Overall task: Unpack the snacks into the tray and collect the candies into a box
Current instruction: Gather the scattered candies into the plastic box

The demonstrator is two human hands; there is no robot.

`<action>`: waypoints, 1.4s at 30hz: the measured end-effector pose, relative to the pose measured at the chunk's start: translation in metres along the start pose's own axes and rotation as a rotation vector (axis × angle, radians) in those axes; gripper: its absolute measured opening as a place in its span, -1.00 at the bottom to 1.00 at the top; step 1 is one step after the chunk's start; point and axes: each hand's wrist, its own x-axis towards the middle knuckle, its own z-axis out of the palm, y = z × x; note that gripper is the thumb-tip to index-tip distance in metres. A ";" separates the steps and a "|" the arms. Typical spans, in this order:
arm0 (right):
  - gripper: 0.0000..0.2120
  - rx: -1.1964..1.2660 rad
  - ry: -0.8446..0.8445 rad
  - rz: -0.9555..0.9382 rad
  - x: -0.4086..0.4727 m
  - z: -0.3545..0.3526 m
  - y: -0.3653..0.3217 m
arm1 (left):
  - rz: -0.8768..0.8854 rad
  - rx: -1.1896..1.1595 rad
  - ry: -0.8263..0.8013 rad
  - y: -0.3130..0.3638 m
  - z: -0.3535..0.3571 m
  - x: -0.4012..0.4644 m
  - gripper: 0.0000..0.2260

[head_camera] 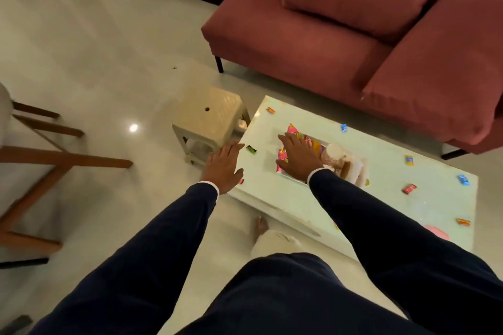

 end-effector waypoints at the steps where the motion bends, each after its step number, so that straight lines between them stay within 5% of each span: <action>1: -0.28 -0.001 -0.018 0.001 0.009 0.006 -0.004 | -0.001 -0.007 -0.006 -0.010 0.000 0.005 -0.38; 19: -0.37 0.217 -0.256 0.335 0.138 0.101 -0.049 | 0.167 0.085 -0.355 -0.131 -0.015 0.165 -0.53; 27: -0.43 0.501 -0.248 0.686 0.165 0.165 -0.071 | 0.408 0.194 -0.577 -0.163 0.031 0.242 -0.51; 32: -0.50 0.645 -0.174 0.933 0.187 0.226 -0.096 | 0.751 0.459 -0.707 -0.197 0.065 0.298 -0.51; 37: -0.47 0.711 -0.165 1.044 0.204 0.274 -0.116 | 0.895 0.489 -0.680 -0.210 0.118 0.339 -0.53; 42: -0.54 0.520 -0.101 1.091 0.217 0.329 -0.109 | 1.051 0.644 -0.526 -0.212 0.192 0.360 -0.47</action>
